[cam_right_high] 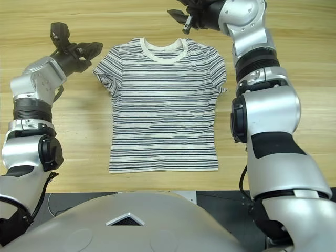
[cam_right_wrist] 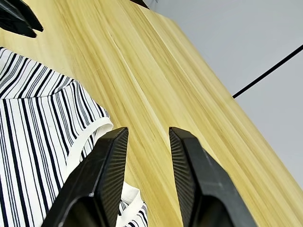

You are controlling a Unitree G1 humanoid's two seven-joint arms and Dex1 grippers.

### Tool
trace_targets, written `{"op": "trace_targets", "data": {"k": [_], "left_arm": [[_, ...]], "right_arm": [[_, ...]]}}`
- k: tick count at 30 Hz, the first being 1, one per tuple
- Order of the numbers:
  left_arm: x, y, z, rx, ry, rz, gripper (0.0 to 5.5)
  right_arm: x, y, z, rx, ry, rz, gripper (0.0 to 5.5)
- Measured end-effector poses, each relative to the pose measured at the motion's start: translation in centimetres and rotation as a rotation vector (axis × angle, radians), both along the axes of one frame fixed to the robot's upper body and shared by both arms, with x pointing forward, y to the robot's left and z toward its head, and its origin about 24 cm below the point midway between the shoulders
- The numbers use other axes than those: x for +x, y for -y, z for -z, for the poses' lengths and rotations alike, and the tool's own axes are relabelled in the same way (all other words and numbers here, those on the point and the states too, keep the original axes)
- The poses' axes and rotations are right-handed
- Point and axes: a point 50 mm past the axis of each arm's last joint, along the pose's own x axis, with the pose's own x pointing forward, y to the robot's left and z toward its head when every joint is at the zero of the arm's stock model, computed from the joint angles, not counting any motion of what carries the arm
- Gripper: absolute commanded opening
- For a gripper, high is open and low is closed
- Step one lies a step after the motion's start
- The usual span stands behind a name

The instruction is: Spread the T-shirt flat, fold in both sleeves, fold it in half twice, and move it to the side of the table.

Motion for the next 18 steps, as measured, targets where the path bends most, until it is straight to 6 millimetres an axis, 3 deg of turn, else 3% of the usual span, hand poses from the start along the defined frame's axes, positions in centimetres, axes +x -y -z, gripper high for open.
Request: {"op": "trace_targets", "data": {"k": [11, 18], "left_arm": [[-2.1, -1.6, 2.8, 0.178, -0.113, -0.071, 2.52], [-3.0, -1.7, 3.7, 0.162, -0.175, -0.071, 2.52]], "right_arm": [[-0.3, 0.0, 0.2, 0.013, 0.003, -0.029, 1.60], [-0.4, 0.0, 0.7, 0.012, -0.009, -0.029, 1.60]]}}
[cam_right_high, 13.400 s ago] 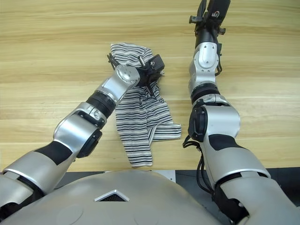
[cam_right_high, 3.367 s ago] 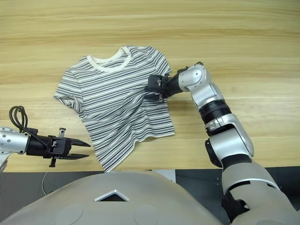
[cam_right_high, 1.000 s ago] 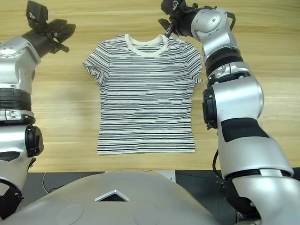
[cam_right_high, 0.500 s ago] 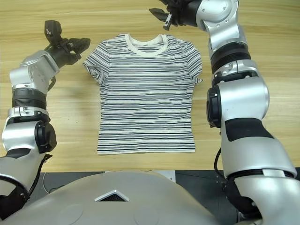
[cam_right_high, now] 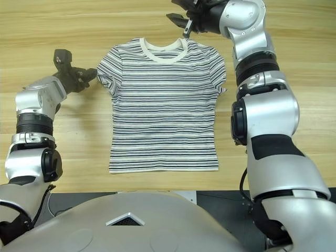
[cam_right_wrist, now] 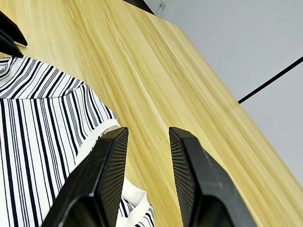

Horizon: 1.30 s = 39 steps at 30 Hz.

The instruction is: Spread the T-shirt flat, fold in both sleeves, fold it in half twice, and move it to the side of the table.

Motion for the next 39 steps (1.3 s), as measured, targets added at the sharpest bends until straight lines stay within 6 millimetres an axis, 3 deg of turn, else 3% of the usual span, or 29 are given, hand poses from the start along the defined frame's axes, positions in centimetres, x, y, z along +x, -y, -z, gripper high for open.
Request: {"op": "trace_targets", "data": {"k": [4, 20, 26, 31, 39], "left_arm": [[-0.1, 0.9, -0.1, -0.069, -0.019, 0.025, 2.52], [-0.1, 1.5, 0.4, -0.083, -0.027, 0.032, 0.12], [0.1, 1.9, -0.2, -0.091, -0.012, 0.045, 0.12], [0.6, 2.6, -2.6, -0.086, 0.094, 0.096, 0.12], [0.2, 3.5, -3.9, -0.084, 0.120, 0.141, 0.12]], "right_arm": [[0.0, 0.0, 0.2, 0.000, -0.004, 0.002, 1.60], [-0.1, 0.0, 0.4, -0.008, -0.008, 0.003, 1.60], [-0.1, 0.0, 0.5, -0.011, -0.010, 0.003, 1.60], [-0.2, 0.0, 0.8, -0.015, -0.017, 0.001, 1.60], [-0.3, 0.0, 1.1, -0.017, -0.025, -0.002, 1.60]]}}
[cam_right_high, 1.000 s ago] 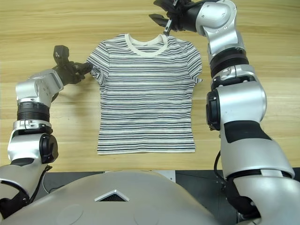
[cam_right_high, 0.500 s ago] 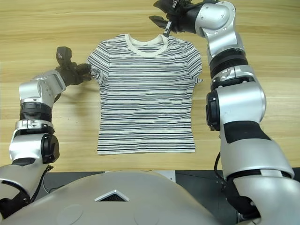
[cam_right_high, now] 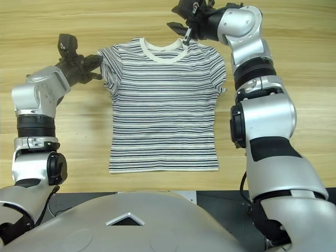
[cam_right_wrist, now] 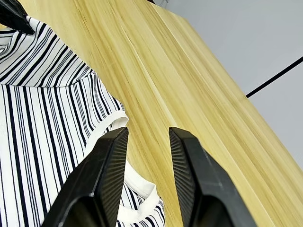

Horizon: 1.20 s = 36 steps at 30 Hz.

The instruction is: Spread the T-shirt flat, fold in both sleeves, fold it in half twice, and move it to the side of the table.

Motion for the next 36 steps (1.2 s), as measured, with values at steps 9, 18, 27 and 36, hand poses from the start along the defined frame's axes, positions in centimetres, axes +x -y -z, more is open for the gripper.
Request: {"op": "trace_targets", "data": {"k": [9, 18, 27, 36], "left_arm": [[-0.5, 4.6, 0.3, -0.024, -0.022, 0.135, 0.12], [0.8, 7.2, 1.6, -0.039, -0.074, 0.165, 0.12], [1.7, 8.2, 4.5, -0.027, -0.143, 0.161, 1.40], [1.7, 8.8, 1.4, -0.164, -0.008, 0.250, 1.66]], "right_arm": [[-0.1, -0.1, 0.1, 0.000, -0.005, -0.006, 1.60], [-0.3, -0.7, 0.7, 0.008, -0.021, -0.024, 1.60], [-0.4, -0.9, 0.9, 0.022, -0.027, -0.030, 1.60], [-0.2, 0.6, 0.2, 0.015, -0.004, -0.004, 1.60]]}}
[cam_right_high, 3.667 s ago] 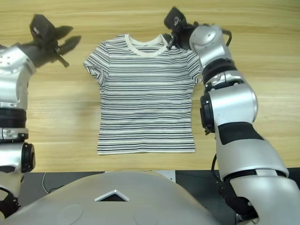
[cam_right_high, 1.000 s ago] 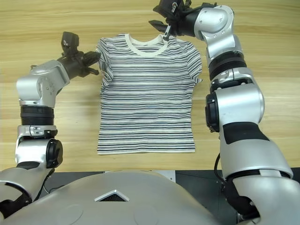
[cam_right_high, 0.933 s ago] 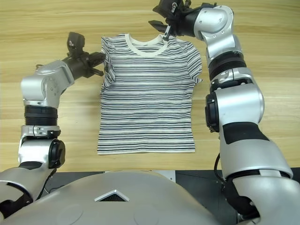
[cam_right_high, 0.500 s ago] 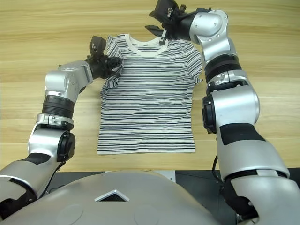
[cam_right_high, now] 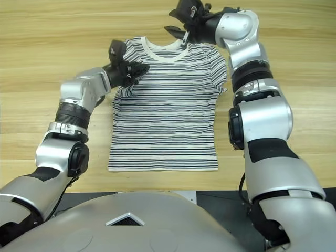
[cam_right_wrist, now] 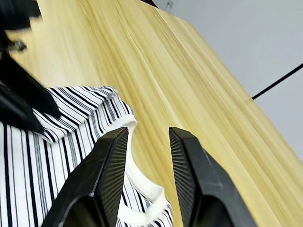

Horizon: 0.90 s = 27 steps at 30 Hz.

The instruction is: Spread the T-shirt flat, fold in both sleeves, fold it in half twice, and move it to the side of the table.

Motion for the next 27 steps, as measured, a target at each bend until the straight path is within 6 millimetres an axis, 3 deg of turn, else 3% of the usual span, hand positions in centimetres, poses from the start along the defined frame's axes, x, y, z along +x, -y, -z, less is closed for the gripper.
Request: {"op": "trace_targets", "data": {"k": [3, 8, 11, 13, 18, 27], "left_arm": [[-0.5, -1.2, -1.9, 0.014, 0.067, -0.003, 1.66], [-1.9, -2.3, -2.6, 0.044, 0.088, -0.019, 1.66], [-2.4, -4.1, -4.5, 0.059, 0.186, -0.083, 1.70], [-2.5, -5.7, -5.6, 0.071, 0.233, -0.140, 1.70], [-2.6, -8.5, -7.5, 0.057, 0.281, -0.231, 1.70], [-3.1, -9.1, -6.7, 0.056, 0.249, -0.259, 1.70]], "right_arm": [[0.1, 1.7, -0.5, -0.023, 0.008, 0.031, 1.60], [0.1, 3.3, -0.4, -0.022, -0.043, 0.091, 1.60], [-0.6, 8.0, 1.4, 0.047, -0.240, 0.313, 2.09], [-1.8, 10.1, 3.3, 0.061, -0.361, 0.398, 2.42], [-3.3, 11.0, 6.1, 0.081, -0.497, 0.464, 3.32], [-3.4, 10.5, 7.4, 0.119, -0.494, 0.544, 3.38]]}}
